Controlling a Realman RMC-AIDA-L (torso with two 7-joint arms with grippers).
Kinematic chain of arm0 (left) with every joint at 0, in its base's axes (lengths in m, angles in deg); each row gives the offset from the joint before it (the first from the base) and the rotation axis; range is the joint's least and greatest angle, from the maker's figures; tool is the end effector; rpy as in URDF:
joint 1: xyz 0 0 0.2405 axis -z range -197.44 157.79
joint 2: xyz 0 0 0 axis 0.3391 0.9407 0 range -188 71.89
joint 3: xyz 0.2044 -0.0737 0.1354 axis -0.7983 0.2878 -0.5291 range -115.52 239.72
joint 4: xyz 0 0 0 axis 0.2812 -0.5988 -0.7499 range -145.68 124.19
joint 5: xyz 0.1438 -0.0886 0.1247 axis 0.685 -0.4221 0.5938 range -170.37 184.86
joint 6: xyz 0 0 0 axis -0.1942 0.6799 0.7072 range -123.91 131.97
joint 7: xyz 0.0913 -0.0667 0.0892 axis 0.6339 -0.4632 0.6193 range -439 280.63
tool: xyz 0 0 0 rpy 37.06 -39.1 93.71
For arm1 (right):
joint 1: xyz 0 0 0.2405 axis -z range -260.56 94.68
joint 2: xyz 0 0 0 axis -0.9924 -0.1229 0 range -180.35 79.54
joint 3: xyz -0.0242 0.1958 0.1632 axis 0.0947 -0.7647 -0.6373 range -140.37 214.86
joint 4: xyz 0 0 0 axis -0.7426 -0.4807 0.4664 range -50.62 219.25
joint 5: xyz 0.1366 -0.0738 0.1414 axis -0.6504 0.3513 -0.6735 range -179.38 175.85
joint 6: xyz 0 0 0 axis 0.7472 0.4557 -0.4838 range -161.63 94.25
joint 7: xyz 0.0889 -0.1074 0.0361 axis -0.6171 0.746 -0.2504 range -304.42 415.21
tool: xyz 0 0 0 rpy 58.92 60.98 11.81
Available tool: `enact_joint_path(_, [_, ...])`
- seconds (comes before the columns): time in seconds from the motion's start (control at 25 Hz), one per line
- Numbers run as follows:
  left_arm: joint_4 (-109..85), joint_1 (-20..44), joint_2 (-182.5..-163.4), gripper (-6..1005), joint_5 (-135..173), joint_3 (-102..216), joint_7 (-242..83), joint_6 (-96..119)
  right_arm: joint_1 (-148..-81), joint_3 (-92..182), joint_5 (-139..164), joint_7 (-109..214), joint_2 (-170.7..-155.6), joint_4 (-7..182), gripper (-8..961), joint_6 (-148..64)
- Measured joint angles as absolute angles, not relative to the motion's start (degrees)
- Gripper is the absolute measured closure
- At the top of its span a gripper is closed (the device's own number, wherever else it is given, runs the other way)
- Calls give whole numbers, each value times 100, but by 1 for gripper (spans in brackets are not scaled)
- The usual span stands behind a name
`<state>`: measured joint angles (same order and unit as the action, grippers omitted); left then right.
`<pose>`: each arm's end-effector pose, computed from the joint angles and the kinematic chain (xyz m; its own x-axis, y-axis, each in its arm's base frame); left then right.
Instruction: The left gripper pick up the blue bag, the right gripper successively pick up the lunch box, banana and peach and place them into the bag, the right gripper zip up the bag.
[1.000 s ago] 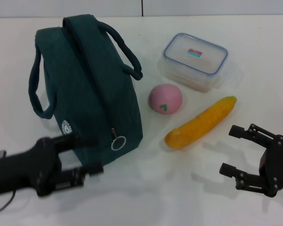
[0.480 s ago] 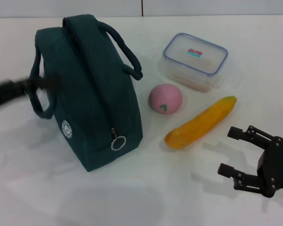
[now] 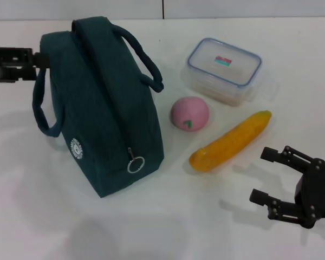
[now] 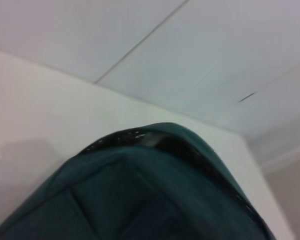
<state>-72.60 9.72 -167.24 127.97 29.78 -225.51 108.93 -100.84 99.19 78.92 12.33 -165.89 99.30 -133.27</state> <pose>-0.2582 0.3356 0.1435 0.2398 0.8601 0.4502 0.9489 -0.3056 0.0783 0.2927 0.2290 -0.0263 0.6615 -0.0857 -0.7450 -0.3277 -0.9266 -0.1844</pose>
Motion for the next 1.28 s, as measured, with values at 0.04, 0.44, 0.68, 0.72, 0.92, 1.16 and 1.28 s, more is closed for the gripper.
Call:
enact_joint_path(0.04, [-7293, 1071, -16709, 280, 12934, 2963, -22644, 10899, -10085, 9924, 7892, 1233, -16589, 9928, 127, -13327])
enact_joint_path(0.44, [-7247, 1320, -16778, 280, 13370, 2746, -22844, 10814, -10066, 9907, 7892, 1269, -16589, 9835, 132, -13324])
enact_joint_path(0.68, [-7191, 1380, -16870, 281, 13497, 2691, -22797, 10712, -10058, 9903, 7892, 1281, -16589, 9836, 136, -13322])
enact_joint_path(0.72, [-7191, 1389, -16875, 281, 13520, 2681, -22799, 10702, -10055, 9896, 7892, 1282, -16589, 9836, 136, -13321])
enact_joint_path(0.92, [-7189, 1425, -16881, 290, 13438, 2682, -22890, 10708, -10052, 9889, 7892, 1284, -16589, 9838, 139, -13313])
enact_joint_path(1.16, [-6873, 1503, -16813, 338, 13176, 2671, -22986, 10765, -10042, 9891, 7892, 1286, -16589, 9838, 142, -13300])
enact_joint_path(1.28, [-6820, 1547, -16800, 339, 13226, 2669, -22985, 10753, -10042, 9894, 7892, 1286, -16589, 9817, 144, -13277])
